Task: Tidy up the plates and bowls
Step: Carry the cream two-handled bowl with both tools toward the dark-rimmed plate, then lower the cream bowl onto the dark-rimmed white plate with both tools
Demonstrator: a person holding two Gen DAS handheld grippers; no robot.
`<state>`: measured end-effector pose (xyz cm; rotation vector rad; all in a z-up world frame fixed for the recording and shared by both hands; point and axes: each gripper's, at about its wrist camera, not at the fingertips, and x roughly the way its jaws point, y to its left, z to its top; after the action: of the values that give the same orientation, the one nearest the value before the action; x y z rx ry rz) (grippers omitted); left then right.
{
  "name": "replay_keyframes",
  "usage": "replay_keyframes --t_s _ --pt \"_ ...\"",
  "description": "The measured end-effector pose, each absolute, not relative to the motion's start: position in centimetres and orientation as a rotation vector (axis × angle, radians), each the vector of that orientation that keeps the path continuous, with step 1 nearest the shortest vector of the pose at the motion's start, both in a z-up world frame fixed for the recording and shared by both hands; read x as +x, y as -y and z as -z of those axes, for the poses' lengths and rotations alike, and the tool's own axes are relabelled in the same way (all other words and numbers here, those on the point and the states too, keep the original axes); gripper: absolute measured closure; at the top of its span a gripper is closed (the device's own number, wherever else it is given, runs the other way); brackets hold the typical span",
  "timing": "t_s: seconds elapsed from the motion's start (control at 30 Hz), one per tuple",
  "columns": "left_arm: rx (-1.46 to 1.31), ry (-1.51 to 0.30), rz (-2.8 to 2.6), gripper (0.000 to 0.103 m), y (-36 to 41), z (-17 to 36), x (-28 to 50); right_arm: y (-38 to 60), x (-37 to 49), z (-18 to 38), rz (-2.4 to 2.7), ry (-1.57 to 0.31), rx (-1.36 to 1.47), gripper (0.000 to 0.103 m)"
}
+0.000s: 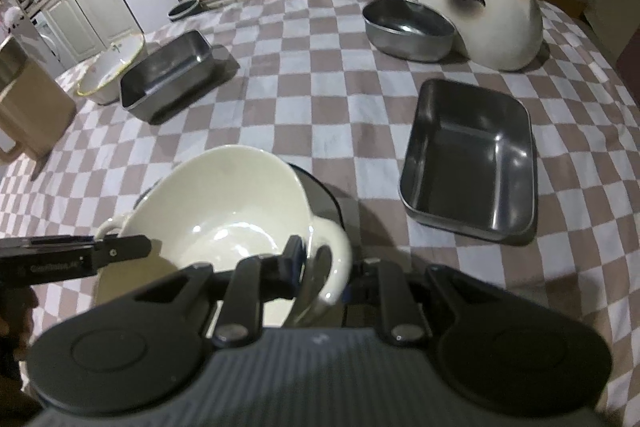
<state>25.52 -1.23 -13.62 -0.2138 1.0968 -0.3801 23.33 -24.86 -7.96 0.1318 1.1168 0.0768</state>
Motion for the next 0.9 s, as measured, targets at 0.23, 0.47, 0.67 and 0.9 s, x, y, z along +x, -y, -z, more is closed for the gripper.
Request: replay_keyframes --t_s 0.23,0.47,0.67,0.9 --pt "-0.143 -1.107 0.382 0.062 1.9 13.5 25.3 24.7 23.3 8.0 -0.084 -1.125 0.118 0.079" --pt "-0.065 -1.1 0.391 0.06 2.4 13.4 25.0 24.5 23.5 8.1 -0.092 -1.132 0.081 0.076" --pt "-0.039 -1.099 0.39 0.059 2.5 13.2 25.0 24.5 23.7 8.1 -0.1 -1.134 0.063 0.075" --pt "-0.033 -1.098 0.389 0.057 2.3 13.2 25.0 24.1 23.9 8.4 -0.102 -1.147 0.035 0.071"
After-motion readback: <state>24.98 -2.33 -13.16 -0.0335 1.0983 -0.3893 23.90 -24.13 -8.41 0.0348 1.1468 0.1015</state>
